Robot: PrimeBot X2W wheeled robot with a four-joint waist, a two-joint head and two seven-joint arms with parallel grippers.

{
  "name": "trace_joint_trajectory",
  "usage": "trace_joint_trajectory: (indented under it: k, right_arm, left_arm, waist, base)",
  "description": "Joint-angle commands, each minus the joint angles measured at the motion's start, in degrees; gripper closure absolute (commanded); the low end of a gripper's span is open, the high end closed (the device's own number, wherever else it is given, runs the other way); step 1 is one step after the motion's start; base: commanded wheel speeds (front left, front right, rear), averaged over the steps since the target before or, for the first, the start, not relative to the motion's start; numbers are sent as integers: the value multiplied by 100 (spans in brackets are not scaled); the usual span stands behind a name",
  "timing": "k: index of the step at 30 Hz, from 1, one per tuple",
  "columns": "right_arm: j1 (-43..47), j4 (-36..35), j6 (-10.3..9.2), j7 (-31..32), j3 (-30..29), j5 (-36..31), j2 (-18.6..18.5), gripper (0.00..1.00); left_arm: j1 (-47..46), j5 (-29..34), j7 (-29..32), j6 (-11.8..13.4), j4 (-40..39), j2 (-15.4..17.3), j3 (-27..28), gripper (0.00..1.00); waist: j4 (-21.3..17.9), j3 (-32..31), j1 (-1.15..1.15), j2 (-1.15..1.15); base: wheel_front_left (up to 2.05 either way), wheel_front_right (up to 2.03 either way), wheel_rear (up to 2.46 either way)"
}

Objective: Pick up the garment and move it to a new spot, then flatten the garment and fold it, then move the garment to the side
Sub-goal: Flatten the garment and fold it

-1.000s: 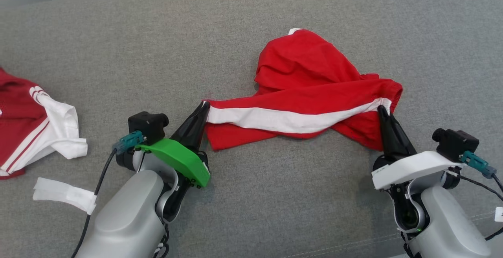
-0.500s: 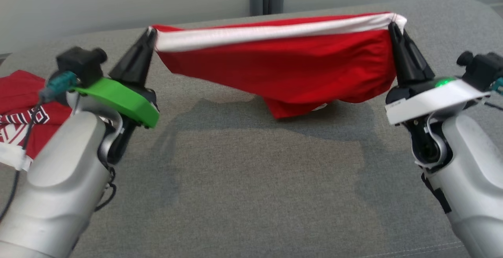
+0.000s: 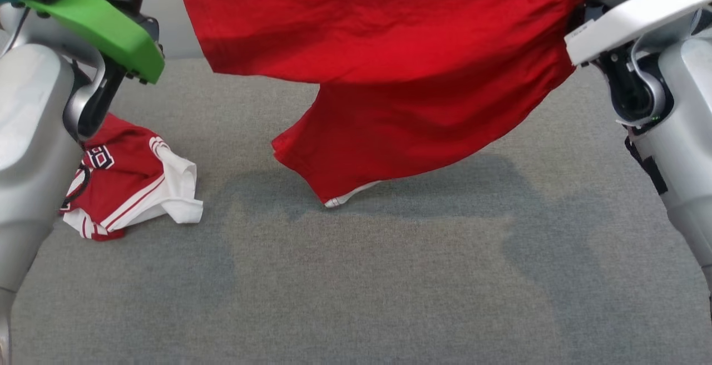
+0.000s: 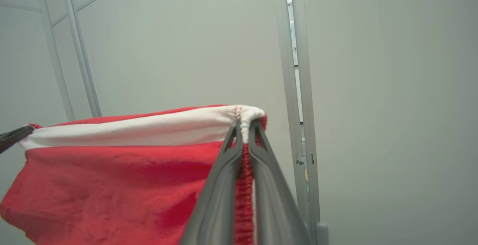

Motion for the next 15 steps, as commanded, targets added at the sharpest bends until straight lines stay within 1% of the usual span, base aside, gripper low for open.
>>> trace_joint_trajectory:
  k: [1,5,7,9,11,15]
  right_arm:
    - [-139,92,-8,41,21,-23,-44,100]
    - [-815,337,-7,164,356,-332,-137,100]
    - [-1153,555,-7,83,349,-466,-146,100]
    - [-1568,774,-7,-33,294,-630,-137,100]
    - [-1953,999,-7,-159,231,-847,-119,100]
    - [-2663,1409,-8,-329,84,-1235,-132,100]
  left_arm:
    - [-149,26,3,12,61,25,-30,100]
    - [-778,312,-20,12,86,27,-386,100]
    - [-1024,372,-93,12,164,-19,-446,100]
    - [-1355,480,-163,20,288,-99,-392,100]
    - [-1703,723,-233,72,383,-165,-374,100]
    - [-2292,1218,-299,301,436,-302,-268,100]
  waist:
    - [48,380,0,0]
    - [131,1047,0,0]
    - [164,1320,0,0]
    - [211,1573,0,0]
    - [263,1766,0,0]
    - [349,2028,0,0]
  base:
    - [0,0,0]
    - [0,0,0]
    - [0,0,0]
    - [0,0,0]
    - [0,0,0]
    - [0,0,0]
